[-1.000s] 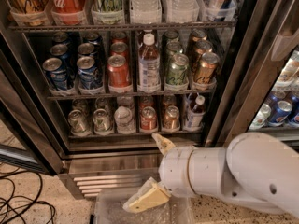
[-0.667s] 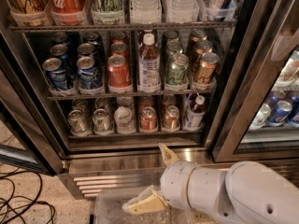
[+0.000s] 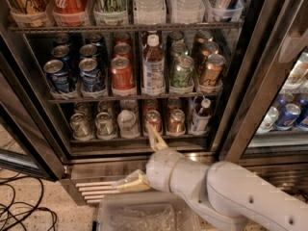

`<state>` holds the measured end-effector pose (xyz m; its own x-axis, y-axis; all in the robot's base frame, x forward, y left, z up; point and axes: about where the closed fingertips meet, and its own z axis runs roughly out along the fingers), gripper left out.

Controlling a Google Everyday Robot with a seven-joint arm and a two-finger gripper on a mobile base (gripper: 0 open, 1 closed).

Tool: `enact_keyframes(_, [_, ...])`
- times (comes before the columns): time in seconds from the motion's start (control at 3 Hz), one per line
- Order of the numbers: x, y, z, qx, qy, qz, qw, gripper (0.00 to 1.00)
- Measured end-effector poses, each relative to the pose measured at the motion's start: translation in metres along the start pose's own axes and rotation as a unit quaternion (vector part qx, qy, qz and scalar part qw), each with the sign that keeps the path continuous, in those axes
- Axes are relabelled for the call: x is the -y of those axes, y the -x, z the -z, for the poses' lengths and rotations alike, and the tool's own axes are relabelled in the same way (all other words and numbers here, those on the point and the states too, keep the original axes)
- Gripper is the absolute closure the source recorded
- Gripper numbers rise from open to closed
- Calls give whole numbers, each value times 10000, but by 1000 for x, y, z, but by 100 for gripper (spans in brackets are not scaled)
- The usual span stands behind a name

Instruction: Pick 7up can from bottom shelf of fridge

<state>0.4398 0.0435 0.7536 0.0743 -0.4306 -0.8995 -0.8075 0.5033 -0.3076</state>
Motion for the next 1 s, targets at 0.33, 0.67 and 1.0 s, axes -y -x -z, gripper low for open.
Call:
enact_keyframes(0.33, [-7, 14, -56, 657, 322, 900, 9933, 0])
enact_keyframes(0.67, [-22, 8, -73, 880, 527, 815, 9914, 0])
enact_keyframes(1.0, [-22, 7, -72, 876, 518, 805, 9915, 0])
